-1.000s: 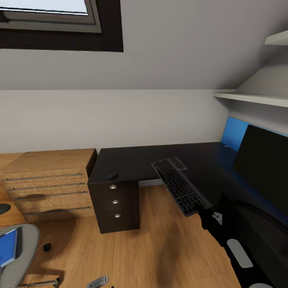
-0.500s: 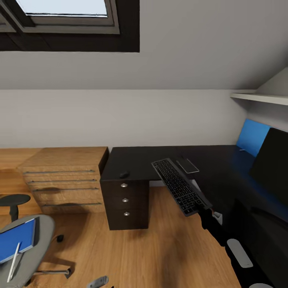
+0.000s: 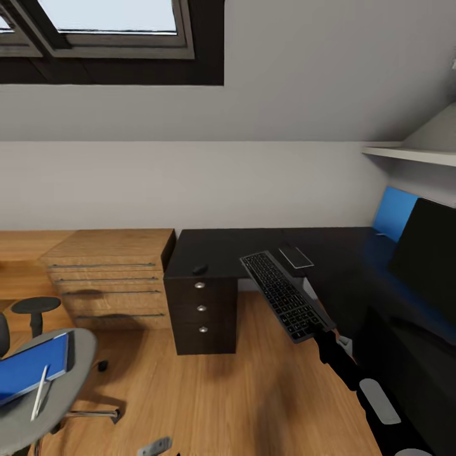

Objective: In the bedroom, organize the workspace by keeping the computer under the desk, ensuring the monitor is on the desk, placing the keyboard on the desk next to the monitor, placing the mouse on the desk next to the keyboard, moving the folder from the swivel chair onto the desk next to the mouse, stacking the notebook on top of the folder with the pen on top of the notebook, and positioning the swivel chair next to the desk.

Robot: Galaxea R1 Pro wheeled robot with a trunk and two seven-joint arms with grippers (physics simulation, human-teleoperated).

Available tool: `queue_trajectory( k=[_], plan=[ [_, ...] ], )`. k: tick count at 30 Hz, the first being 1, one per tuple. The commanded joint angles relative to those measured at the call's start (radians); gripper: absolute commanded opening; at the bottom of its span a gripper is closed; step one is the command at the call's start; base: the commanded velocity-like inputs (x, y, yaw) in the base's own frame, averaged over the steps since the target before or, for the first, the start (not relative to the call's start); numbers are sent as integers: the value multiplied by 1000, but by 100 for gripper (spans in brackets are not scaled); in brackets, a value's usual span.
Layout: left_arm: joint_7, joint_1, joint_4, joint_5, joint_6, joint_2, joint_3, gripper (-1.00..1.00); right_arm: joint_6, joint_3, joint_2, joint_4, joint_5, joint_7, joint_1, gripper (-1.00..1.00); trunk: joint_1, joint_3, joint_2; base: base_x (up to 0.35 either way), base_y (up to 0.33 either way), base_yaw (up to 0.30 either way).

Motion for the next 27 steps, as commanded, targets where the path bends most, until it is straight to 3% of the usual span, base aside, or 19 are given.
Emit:
queue_trajectory(
  k=[1, 17, 27],
  plan=[
    [0, -1, 1, 10, -5, 1, -8, 100, 7, -2, 0, 0, -9, 2, -1, -100, -1, -1, -1, -319, 0, 0],
    [0, -1, 1, 9, -5, 1, -8, 100, -3, -11, -1, 2, -13, 2, -1, -100, -1, -1, -1, -271, -90, 0],
    [0, -1, 1, 9, -5, 1, -8, 100, -55, -10, 0, 3, -15, -3, -1, -100, -1, -1, -1, -219, -132, 0]
  ],
)
